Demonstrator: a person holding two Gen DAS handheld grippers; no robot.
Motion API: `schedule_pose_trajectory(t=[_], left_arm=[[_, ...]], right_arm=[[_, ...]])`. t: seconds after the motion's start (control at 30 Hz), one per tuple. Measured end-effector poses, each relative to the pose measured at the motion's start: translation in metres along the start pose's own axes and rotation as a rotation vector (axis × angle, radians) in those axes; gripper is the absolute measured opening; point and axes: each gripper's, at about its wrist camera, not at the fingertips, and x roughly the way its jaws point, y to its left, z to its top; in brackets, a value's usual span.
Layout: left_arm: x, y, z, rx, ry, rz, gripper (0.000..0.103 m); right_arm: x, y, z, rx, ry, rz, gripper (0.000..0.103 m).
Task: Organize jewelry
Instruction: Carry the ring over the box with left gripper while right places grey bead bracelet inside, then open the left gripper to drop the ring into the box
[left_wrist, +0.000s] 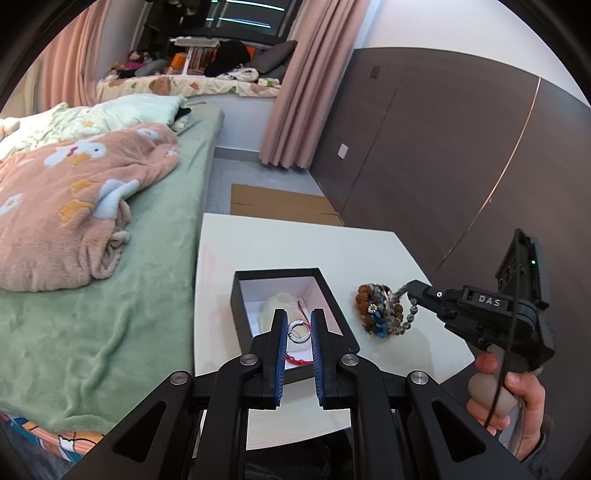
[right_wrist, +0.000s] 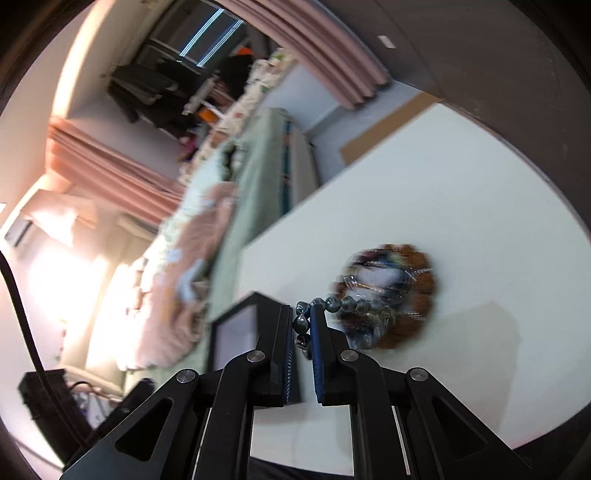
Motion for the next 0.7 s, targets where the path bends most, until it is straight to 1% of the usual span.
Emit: schedule_pose_trajectory(t=[0.13, 0.27, 0.43, 0.5, 0.53, 0.57, 0.6, 0.63, 0.7], left_arm=[[-0.006, 0.006, 0.000, -0.001, -0.009, 0.003, 0.013], [-0.010, 0.012, 0.001, -0.001, -0.010, 0.014, 0.013], [-0.012, 0.021, 0.001, -0.012, -0.009, 0.032, 0.013], [-0.012, 0.022, 0.000, -0.015, -0.005, 0.038, 0.013], [-0.012, 0.023, 0.000, -0.016, -0.004, 0.039, 0.013], [-0.012, 0.022, 0.000, -0.016, -0.002, 0.040, 0.013], [-0.011, 0.021, -0.001, -0.015, 0.000, 0.039, 0.013], [-0.011, 0.020, -0.001, -0.012, 0.002, 0.039, 0.013], [-0.010, 0.019, -0.002, -0.006, 0.005, 0.038, 0.013]], right_arm=[[0.007, 0.024, -0.010, -0.016, -0.014, 0.090, 0.011], [0.018, 0.044, -0.017, -0.030, -0.017, 0.154, 0.011], [0.038, 0.062, -0.024, -0.033, 0.014, 0.198, 0.011], [0.049, 0.069, -0.027, -0.036, 0.041, 0.185, 0.014], [0.055, 0.072, -0.029, -0.031, 0.058, 0.167, 0.031], [0.060, 0.074, -0.031, -0.017, 0.068, 0.149, 0.044], [0.060, 0.073, -0.034, -0.001, 0.061, 0.136, 0.068], [0.058, 0.073, -0.035, 0.006, 0.041, 0.130, 0.072], [0.054, 0.074, -0.036, -0.014, 0.030, 0.135, 0.072]])
